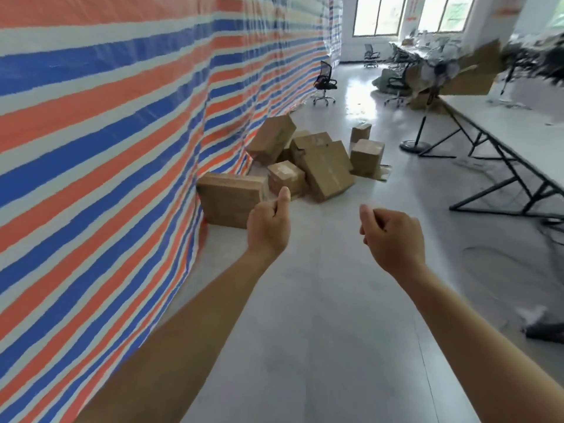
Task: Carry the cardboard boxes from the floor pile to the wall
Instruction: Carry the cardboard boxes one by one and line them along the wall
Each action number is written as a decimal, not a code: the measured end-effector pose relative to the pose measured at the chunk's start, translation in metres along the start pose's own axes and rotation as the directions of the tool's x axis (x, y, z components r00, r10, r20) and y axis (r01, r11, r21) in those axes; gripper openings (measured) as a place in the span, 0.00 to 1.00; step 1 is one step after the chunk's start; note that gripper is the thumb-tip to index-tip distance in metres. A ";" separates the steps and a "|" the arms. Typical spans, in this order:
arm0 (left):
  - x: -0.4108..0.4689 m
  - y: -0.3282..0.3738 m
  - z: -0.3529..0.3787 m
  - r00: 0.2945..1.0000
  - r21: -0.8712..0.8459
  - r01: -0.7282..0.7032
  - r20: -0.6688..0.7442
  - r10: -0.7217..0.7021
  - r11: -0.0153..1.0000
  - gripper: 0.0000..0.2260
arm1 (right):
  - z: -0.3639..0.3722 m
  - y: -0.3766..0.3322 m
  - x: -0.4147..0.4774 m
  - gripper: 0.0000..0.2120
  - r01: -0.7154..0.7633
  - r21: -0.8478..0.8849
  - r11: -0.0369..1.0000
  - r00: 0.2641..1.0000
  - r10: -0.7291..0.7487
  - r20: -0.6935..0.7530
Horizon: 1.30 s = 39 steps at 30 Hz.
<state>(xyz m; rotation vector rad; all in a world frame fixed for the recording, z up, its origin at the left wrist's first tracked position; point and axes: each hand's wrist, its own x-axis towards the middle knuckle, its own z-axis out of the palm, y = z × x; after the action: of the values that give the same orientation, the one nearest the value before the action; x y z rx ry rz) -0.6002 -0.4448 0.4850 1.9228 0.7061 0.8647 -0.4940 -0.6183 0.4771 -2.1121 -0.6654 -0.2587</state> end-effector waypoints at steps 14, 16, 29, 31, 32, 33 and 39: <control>0.226 0.036 0.211 0.999 0.031 -0.045 -0.024 0.046 0.999 0.18 | 0.043 0.143 0.301 0.24 -0.058 0.057 0.997 0.998 0.056 0.039; 0.255 0.037 0.221 0.997 0.083 -0.053 -0.060 0.058 0.995 0.18 | 0.061 0.148 0.333 0.24 -0.034 0.064 0.997 0.997 0.029 0.070; 0.524 -0.037 0.348 0.986 0.008 0.014 -0.164 -0.013 1.000 0.17 | 0.212 0.218 0.605 0.26 0.136 -0.072 0.988 0.980 -0.123 0.159; 0.576 -0.035 0.379 0.992 -0.004 0.045 -0.120 -0.046 0.999 0.18 | 0.219 0.233 0.654 0.25 0.112 -0.090 0.990 0.987 -0.100 0.127; 0.599 -0.035 0.396 0.994 0.000 0.067 -0.088 -0.067 0.998 0.18 | 0.221 0.244 0.678 0.25 0.091 -0.085 0.992 0.991 -0.082 0.110; 0.617 -0.035 0.410 0.995 0.011 0.086 -0.054 -0.085 0.996 0.19 | 0.223 0.253 0.697 0.25 0.077 -0.078 0.994 0.993 -0.069 0.101; 0.731 -0.055 0.506 0.993 0.061 0.101 0.051 -0.105 0.993 0.25 | 0.264 0.328 0.815 0.26 -0.013 -0.060 0.998 0.996 0.018 0.085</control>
<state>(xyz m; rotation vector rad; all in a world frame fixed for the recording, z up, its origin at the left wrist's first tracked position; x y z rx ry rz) 0.2280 -0.1187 0.4626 1.9360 0.7984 0.7323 0.3507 -0.2633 0.4305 -2.1946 -0.6990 -0.1820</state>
